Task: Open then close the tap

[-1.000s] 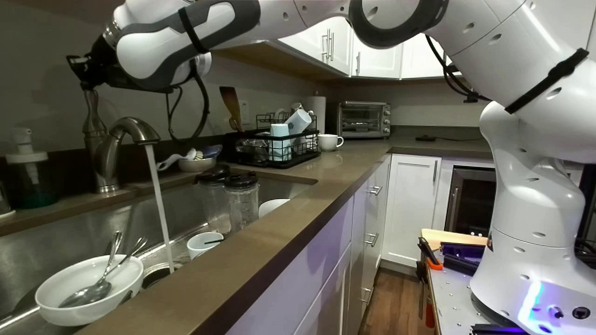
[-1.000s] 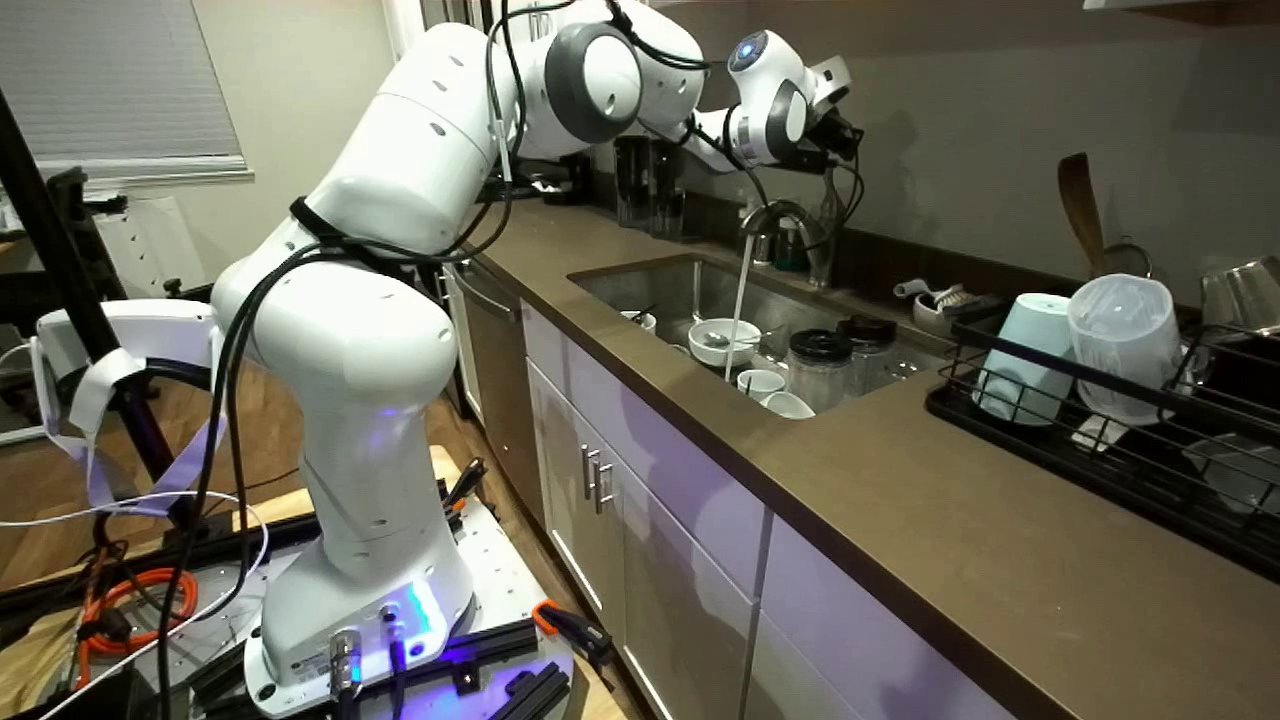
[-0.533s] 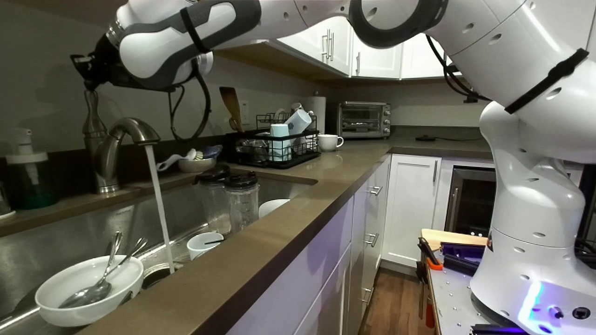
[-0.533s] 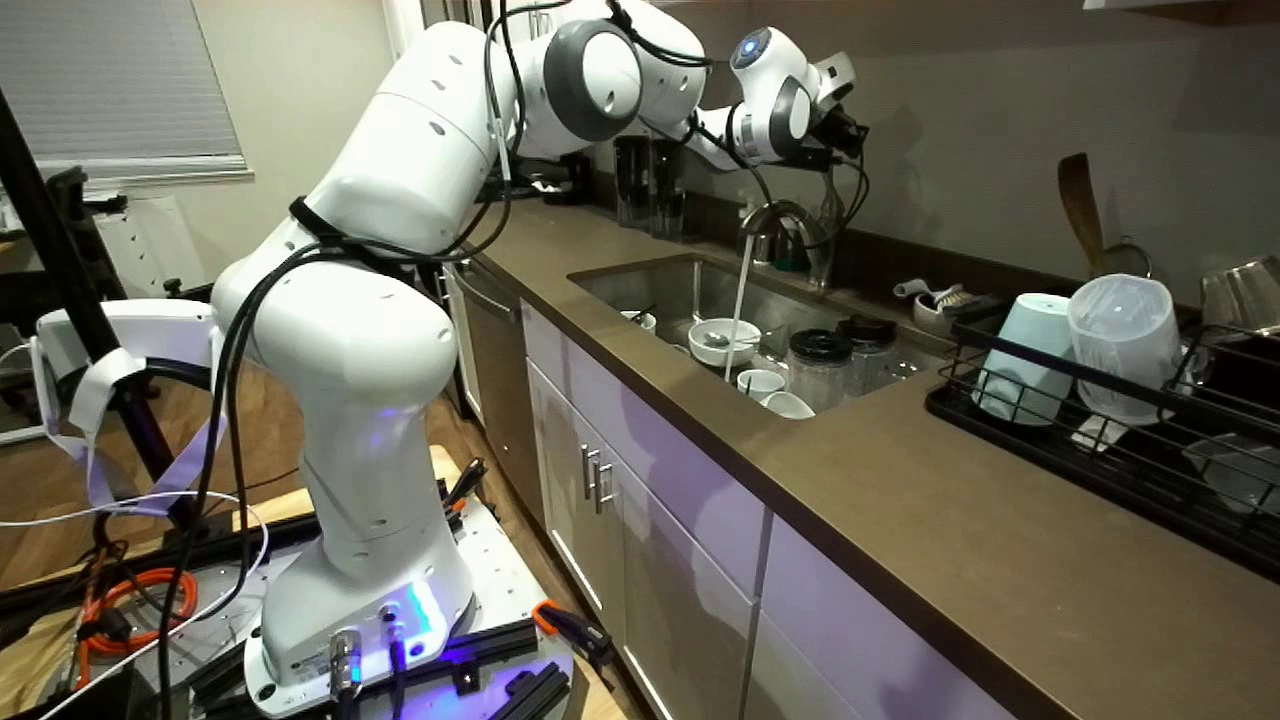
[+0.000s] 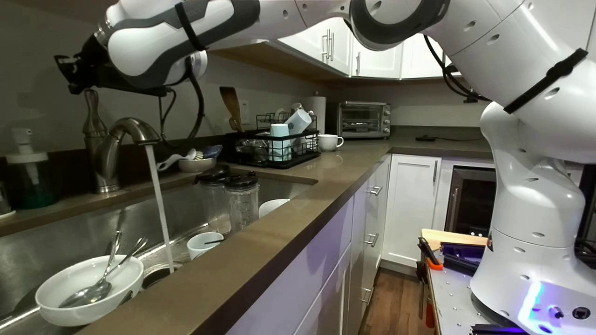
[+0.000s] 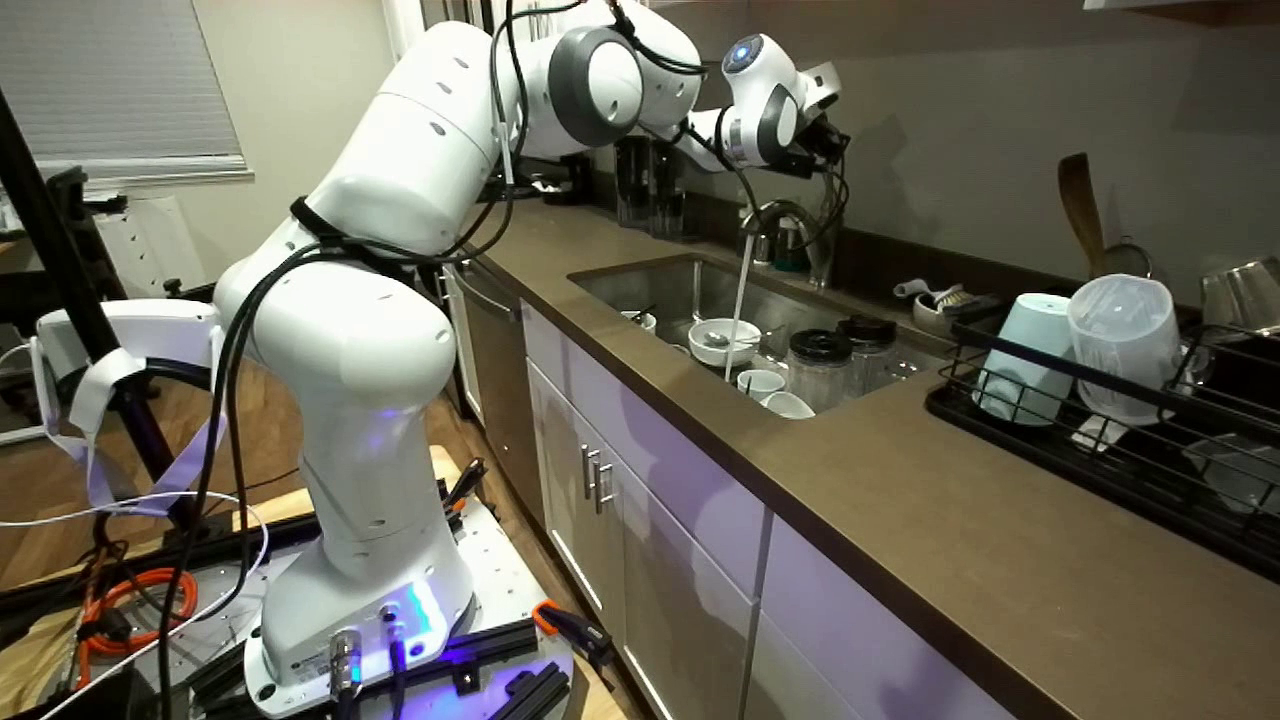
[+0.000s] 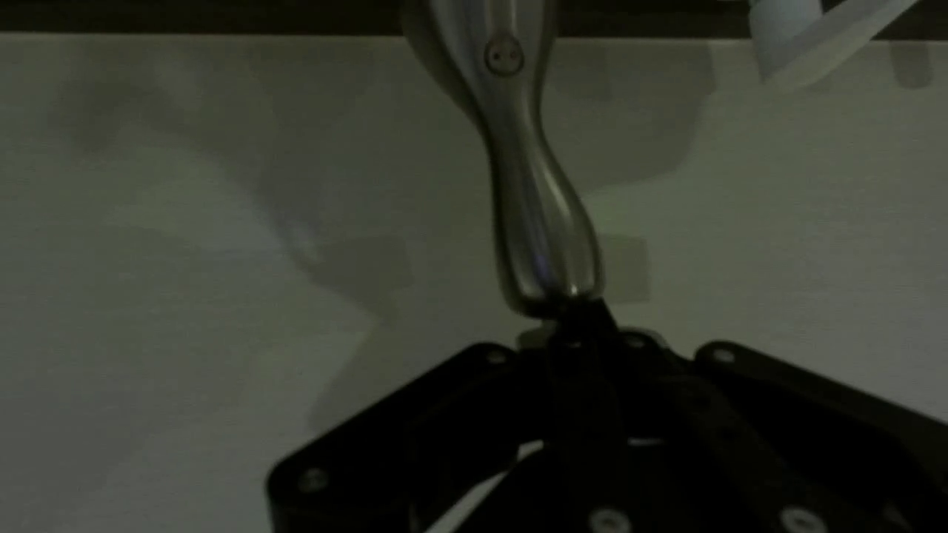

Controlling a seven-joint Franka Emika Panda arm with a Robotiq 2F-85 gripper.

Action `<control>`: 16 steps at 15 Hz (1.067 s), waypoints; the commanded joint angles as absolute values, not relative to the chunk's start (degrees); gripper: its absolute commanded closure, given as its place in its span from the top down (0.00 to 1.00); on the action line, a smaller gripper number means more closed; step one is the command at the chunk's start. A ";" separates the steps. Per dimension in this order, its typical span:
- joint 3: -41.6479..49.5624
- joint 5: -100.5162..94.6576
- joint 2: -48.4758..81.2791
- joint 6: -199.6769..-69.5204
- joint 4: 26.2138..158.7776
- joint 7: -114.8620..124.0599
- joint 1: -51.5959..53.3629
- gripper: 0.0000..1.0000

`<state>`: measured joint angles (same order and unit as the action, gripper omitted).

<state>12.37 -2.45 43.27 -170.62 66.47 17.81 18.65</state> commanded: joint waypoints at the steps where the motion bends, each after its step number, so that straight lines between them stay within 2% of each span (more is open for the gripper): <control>1: 12.77 -2.79 41.40 -170.01 69.19 17.57 18.76 0.03; 16: 15.10 -2.82 39.45 -170.01 72.37 17.37 19.32 0.03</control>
